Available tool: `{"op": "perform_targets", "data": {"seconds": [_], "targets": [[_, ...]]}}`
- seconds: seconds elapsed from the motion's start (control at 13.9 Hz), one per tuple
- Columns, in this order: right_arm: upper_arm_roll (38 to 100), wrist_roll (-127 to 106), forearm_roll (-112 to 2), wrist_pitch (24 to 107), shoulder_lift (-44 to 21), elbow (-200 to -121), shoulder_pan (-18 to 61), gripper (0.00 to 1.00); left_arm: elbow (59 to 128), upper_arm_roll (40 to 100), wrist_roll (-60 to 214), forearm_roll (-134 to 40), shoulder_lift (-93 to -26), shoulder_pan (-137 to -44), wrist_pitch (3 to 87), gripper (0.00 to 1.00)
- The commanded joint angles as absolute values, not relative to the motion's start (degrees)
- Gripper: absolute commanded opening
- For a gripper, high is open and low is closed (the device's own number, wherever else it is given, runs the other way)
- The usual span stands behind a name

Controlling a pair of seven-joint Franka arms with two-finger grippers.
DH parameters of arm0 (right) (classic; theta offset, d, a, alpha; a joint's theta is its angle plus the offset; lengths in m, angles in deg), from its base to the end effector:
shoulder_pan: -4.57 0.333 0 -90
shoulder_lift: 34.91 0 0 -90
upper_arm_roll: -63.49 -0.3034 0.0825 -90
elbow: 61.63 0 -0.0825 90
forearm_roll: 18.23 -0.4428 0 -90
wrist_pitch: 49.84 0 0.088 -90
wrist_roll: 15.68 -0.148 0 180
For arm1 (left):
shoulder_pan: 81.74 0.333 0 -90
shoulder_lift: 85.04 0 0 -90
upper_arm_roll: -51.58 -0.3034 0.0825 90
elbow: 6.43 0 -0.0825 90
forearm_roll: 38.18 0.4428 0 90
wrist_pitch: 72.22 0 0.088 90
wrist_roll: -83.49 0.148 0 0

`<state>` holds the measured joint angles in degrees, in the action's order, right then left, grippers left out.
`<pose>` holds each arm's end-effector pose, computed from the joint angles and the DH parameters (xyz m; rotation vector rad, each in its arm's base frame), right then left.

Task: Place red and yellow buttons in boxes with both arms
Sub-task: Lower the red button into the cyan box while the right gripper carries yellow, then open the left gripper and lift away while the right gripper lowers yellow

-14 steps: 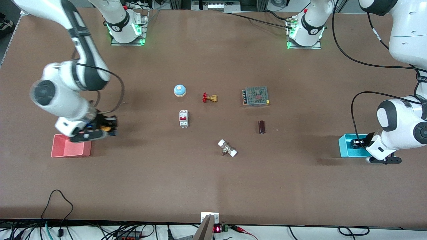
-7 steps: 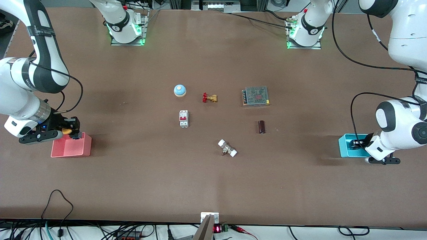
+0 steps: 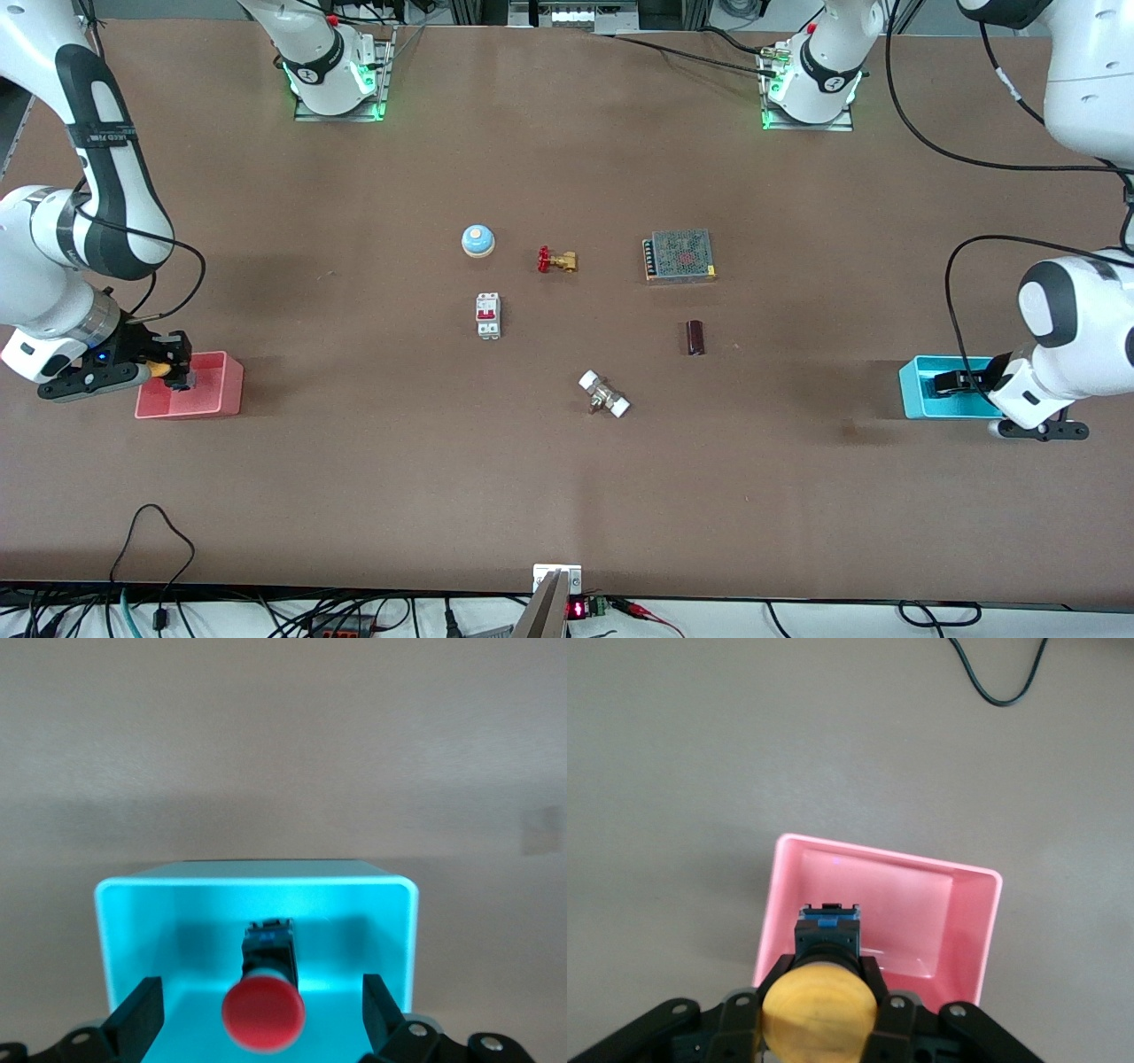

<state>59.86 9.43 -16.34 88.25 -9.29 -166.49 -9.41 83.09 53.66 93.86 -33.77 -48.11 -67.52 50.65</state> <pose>0.6911 -0.1284 0.2117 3.0688 0.4209 0.1994 0.7142 0.1616 0.1764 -3.1113 0.0098 0.1069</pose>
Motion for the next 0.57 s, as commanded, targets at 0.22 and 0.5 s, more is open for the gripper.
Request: {"op": "perform_targets", "data": {"seconds": [0.22, 0.5], "targets": [[59.6, 9.5, -16.6, 91.6, -4.9, -165.2, -10.4, 0.27, 83.3, 56.0, 93.9, -34.0, -59.1, -71.1, 39.0, 0.98], [60.4, 9.5, -17.6, 92.5, -3.4, -165.2, -10.6, 0.28, 81.5, 57.8, 92.6, -33.8, -66.3, -75.8, 31.4, 1.00]]}}
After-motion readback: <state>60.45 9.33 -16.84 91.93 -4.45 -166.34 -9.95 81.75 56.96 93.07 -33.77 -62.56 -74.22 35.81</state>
